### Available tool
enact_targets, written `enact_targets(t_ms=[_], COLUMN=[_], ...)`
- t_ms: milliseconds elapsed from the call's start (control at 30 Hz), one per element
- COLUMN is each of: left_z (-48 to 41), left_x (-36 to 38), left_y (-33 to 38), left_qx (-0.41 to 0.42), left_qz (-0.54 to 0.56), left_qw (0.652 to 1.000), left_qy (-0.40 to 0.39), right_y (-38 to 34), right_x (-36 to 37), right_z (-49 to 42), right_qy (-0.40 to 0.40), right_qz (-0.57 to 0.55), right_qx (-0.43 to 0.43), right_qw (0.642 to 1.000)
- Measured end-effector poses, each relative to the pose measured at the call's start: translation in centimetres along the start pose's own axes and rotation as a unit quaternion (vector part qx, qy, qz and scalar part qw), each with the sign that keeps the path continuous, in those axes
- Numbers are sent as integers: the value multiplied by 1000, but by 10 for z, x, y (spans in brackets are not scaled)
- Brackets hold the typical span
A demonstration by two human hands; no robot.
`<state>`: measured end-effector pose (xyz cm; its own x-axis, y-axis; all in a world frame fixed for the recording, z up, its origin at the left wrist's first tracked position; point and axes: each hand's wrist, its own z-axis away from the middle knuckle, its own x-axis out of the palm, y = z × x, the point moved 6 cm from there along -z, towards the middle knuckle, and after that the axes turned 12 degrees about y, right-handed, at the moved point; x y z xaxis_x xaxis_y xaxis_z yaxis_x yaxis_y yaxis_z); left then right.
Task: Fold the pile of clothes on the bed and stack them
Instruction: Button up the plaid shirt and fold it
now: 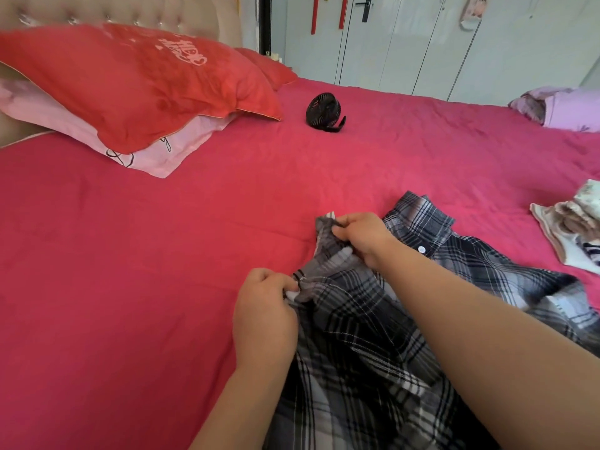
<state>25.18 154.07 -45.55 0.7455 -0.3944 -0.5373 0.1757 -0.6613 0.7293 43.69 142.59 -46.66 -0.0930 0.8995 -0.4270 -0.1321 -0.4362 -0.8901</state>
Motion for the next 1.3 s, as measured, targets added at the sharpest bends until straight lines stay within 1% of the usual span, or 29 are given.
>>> enact_targets(t_ms=[67,100,133,200,267,300,367,433,467,500,533,567,600,667,700,733,767,833,900,933,1000,1033,1067,1133,1167,1233,1300], left_z=[-3,-3,-2,-1,0,1,9,22,28,33,36,39,41,45,47,49,51,57,65,67,63,61,60,65,67,64,60], left_x=[-2,-1,0,2,0,-1,-1,3,4,4,3,1,-2,-5,-5,-6,-6,-3,4,6,6,6,6,10,14,20,23], left_y=[-2,-4,-6,-8,-2,4,16,27,33,38,42,45,47,46,44,43,42,45,51,54,58,59,64,71,71,60,48], left_qx=[-20,-31,-40,-31,21,57,131,207,243,268,288,301,307,309,313,319,323,332,345,338,305,300,313,378,396,373,349], left_qz=[-3,-10,-23,-73,-110,-110,-107,-112,-111,-106,-99,-91,-83,-80,-81,-80,-77,-67,-71,-78,-76,-64,-56,-68,-82,-115,-152], left_qw=[1000,999,999,996,993,992,984,968,959,952,949,947,946,946,943,941,939,933,923,922,936,941,938,909,896,897,899], left_qy=[14,9,-4,-32,-32,-33,-57,-91,-98,-97,-87,-70,-56,-63,-72,-80,-90,-120,-158,-171,-159,-144,-141,-162,-182,-210,-218], right_y=[-5,-5,-4,2,7,10,18,27,31,32,31,28,24,17,17,20,25,38,45,49,53,54,55,51,45,36,33], right_x=[5,8,10,5,-13,-23,-38,-44,-45,-46,-48,-51,-57,-72,-79,-84,-87,-87,-85,-84,-84,-85,-87,-92,-95,-100,-97], right_z=[-2,-1,2,8,13,16,26,39,44,46,47,45,44,41,40,39,39,45,51,53,57,59,60,59,59,57,62], right_qy=[24,15,-5,-33,-23,-32,-94,-167,-185,-184,-163,-124,-78,2,23,30,21,-19,-52,-65,-90,-98,-102,-80,-49,12,22], right_qz=[-40,-34,-22,50,128,138,142,205,226,232,225,235,273,386,410,410,382,275,192,169,153,166,191,242,255,275,332], right_qx=[-9,-20,-32,-62,-101,-98,-65,-51,-53,-55,-60,-75,-100,-144,-149,-144,-126,-74,-20,7,56,71,75,36,-1,-67,-109], right_qw=[999,999,999,996,986,985,983,963,955,954,959,961,954,911,899,900,915,958,980,983,982,979,973,966,966,959,937])
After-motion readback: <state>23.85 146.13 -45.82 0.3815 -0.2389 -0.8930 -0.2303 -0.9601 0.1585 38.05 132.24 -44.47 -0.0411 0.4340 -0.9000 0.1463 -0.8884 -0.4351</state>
